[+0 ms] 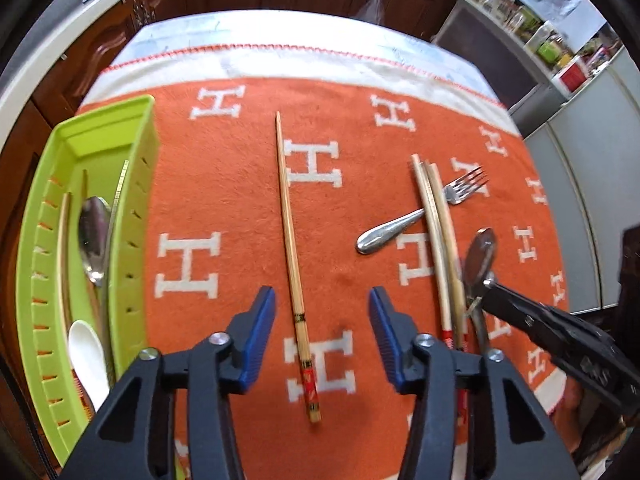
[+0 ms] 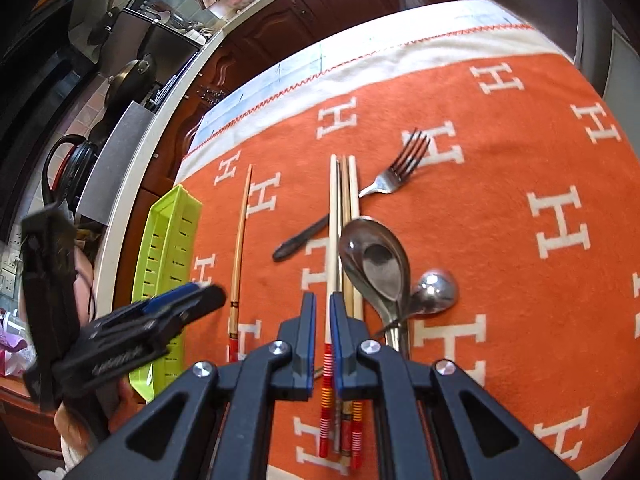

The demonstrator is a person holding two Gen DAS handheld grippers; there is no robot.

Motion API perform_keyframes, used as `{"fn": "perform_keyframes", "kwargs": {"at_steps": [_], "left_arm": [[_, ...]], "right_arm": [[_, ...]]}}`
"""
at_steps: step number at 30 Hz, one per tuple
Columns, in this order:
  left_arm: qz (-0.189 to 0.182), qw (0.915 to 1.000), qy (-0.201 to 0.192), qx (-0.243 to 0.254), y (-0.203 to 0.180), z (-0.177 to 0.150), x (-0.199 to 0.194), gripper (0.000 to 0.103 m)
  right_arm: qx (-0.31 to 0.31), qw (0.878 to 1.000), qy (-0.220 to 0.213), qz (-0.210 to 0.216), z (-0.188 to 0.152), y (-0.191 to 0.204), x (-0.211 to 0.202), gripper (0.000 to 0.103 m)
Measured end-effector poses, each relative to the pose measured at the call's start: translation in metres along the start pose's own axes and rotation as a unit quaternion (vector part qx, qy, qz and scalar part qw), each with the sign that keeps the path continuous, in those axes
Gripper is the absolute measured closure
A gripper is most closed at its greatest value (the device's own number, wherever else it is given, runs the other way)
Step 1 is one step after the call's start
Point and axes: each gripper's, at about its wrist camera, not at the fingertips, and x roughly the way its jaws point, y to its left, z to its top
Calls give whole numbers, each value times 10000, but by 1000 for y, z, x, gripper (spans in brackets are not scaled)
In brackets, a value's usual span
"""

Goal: Organize utensils
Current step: 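Grasp a bamboo chopstick with the left tool while the right tool grasps red-striped chopsticks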

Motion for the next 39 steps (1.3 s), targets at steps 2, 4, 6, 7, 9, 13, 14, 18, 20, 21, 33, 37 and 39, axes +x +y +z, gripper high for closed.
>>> {"fn": "perform_keyframes", "kwargs": {"at_steps": [2, 4, 6, 7, 9, 13, 14, 18, 20, 21, 33, 37, 39], "left_arm": [[60, 9999, 93, -31, 0, 2, 10, 65], [138, 9997, 171, -65, 1, 5, 19, 66], [222, 9994, 236, -78, 2, 6, 26, 70], [279, 9994, 188, -39, 1, 6, 27, 70], [400, 9990, 173, 82, -3, 7, 30, 70], [490, 9985, 145, 186, -8, 10, 33, 70], [490, 9985, 139, 196, -9, 11, 33, 70], [495, 9983, 55, 309, -14, 12, 34, 82], [440, 9986, 46, 296, -13, 12, 34, 96], [341, 9991, 57, 248, -12, 13, 35, 97], [-209, 9996, 66, -161, 14, -4, 25, 99], [-263, 9995, 41, -178, 16, -10, 19, 99], [-304, 9994, 22, -189, 17, -12, 15, 99]], "right_arm": [[-81, 10000, 21, 22, -3, -1, 1, 96], [-218, 9998, 26, 21, -6, 1, 2, 96], [-355, 9994, 60, 9, -8, 5, 5, 96], [-437, 9990, 97, -32, -10, 7, 8, 96], [-541, 9984, 154, -106, -13, 9, 13, 96], [-615, 9976, 252, -181, -18, 12, 21, 96], [-626, 9975, 269, -175, -19, 13, 22, 96], [-724, 9966, 308, -223, -22, 17, 23, 96], [-722, 9965, 329, -256, -23, 19, 24, 96], [-717, 9965, 341, -273, -23, 19, 25, 96], [-776, 9941, 419, -624, -21, 31, 42, 96], [-835, 9930, 367, -745, -20, 34, 44, 96], [-862, 9924, 340, -814, -20, 39, 47, 96]]}}
